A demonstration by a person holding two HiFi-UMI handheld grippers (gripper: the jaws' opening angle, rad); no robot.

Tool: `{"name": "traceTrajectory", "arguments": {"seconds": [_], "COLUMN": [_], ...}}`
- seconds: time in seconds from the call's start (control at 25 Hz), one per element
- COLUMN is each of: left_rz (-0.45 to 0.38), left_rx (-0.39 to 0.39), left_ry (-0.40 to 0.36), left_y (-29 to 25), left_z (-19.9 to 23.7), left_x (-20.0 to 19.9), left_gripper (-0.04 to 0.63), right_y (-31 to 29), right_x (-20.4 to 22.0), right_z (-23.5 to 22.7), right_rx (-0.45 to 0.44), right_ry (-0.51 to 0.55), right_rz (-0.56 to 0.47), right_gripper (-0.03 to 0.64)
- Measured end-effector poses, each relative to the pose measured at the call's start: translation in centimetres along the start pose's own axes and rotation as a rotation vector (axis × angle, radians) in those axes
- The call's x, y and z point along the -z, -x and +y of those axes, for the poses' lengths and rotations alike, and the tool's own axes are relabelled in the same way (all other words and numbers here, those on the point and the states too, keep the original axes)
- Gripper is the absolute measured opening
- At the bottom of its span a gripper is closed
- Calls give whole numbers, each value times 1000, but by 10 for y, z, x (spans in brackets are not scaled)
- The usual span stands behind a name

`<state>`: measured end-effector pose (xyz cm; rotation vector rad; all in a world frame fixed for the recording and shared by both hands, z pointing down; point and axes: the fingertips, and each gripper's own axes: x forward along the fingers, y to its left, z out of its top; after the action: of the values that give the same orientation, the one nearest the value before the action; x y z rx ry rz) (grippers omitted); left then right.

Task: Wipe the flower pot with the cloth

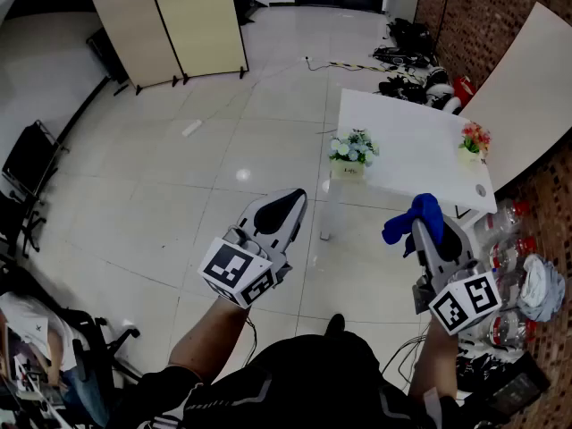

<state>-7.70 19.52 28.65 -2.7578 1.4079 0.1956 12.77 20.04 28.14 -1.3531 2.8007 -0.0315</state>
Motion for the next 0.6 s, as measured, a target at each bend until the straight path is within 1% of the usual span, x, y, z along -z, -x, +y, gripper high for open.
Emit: {"name": "traceTrajectory", "arguments": {"seconds": [0.08,0.16,0.32,0.4,0.48,0.6], "left_rz": [-23,-21,4,22,39,45], "left_rx": [-40,-54,-55,-45,-33,-18], "left_ry": [14,18,2,-2,10,19], "left_y": [-23,-49,-98,-117,-135,-163], "left_z": [9,13,19,28,40,61], "left_x": [-1,1,5,10,17,26], "left_gripper": [-5,-5,-5,-5,-5,-5], "right_y": [-12,-27,-60,-78,-98,-127], "right_x": [-6,-9,-13,-14,-10,-2], "right_z": [-26,-54,-98,-111,-121,-139], "right_rx": [-18,-35,-76,-92,-108,-117], "right_ry": [17,20,3,-4,-10,-23], "right_rz": [6,11,5,3,8,17], "right_gripper": [103,103,103,103,103,103]}}
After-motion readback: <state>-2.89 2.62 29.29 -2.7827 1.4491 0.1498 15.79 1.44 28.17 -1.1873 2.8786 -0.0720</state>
